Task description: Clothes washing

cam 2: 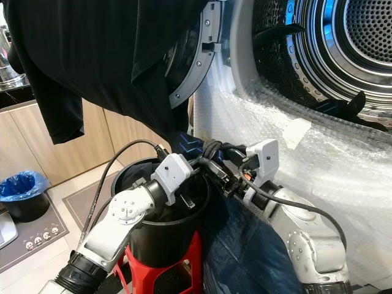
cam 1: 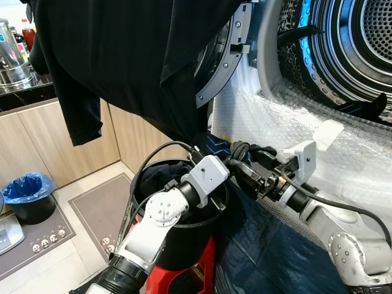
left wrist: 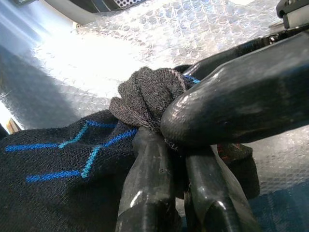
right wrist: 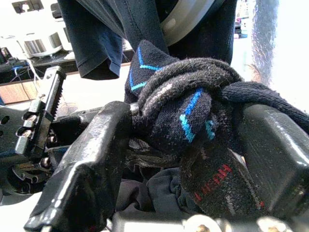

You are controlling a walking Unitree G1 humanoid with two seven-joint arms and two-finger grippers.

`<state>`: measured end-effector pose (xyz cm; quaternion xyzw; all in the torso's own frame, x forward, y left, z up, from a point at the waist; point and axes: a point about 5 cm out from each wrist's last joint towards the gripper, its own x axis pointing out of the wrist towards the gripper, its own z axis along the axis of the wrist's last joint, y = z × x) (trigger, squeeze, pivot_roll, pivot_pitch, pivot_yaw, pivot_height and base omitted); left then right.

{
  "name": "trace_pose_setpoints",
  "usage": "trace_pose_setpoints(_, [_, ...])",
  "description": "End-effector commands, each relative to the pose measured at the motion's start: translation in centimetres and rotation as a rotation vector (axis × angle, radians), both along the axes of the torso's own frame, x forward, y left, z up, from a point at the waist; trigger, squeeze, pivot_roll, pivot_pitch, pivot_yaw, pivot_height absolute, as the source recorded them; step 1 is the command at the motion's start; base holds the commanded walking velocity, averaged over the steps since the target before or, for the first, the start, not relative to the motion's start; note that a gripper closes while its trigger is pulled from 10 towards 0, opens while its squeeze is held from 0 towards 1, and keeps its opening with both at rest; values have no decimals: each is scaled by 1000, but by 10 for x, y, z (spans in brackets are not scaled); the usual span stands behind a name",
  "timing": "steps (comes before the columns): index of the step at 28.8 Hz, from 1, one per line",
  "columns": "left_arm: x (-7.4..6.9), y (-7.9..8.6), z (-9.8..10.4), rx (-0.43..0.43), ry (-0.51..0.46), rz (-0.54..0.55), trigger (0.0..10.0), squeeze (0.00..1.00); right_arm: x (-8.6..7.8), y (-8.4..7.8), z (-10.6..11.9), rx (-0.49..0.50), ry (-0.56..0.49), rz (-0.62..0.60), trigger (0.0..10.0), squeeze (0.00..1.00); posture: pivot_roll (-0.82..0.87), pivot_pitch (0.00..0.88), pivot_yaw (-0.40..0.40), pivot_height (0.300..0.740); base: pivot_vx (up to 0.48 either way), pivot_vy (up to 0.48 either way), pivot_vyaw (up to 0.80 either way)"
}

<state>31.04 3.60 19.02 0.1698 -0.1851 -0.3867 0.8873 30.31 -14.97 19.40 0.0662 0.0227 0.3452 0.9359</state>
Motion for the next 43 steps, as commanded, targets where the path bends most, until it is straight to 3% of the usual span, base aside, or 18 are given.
trace_pose_setpoints(1, [-1,-8,10,5,-59,-25,10000,0,2,4,1,-15,9,4,0,0,-46,0,-38,740,0,0,0])
trace_pose_setpoints(22, [-8,-13,1,33,-50,-53,10000,0,3,4,3,30,10,-12,0,0,-46,0,-38,740,0,0,0])
trace_pose_setpoints(28, [-8,-13,-3,8,14,-58,10000,0,2,4,4,42,10,-6,0,0,-43,0,-41,740,0,0,0])
trace_pose_setpoints(29, [-8,-13,-3,3,24,-59,10000,141,2,4,4,45,9,-2,0,0,-43,0,-42,740,0,0,0])
trace_pose_setpoints(32, [-8,-12,-3,0,26,-59,10000,141,2,4,4,47,9,-1,0,0,-43,0,-42,740,0,0,0])
trace_pose_setpoints(33, [-8,-11,-3,-10,33,-61,10000,1000,2,3,5,52,5,5,0,0,-41,0,-43,740,0,0,0])
trace_pose_setpoints(43, [-14,-10,-3,-11,49,-107,10000,1000,0,-1,6,56,-3,16,0,0,-41,0,-42,740,0,0,0])
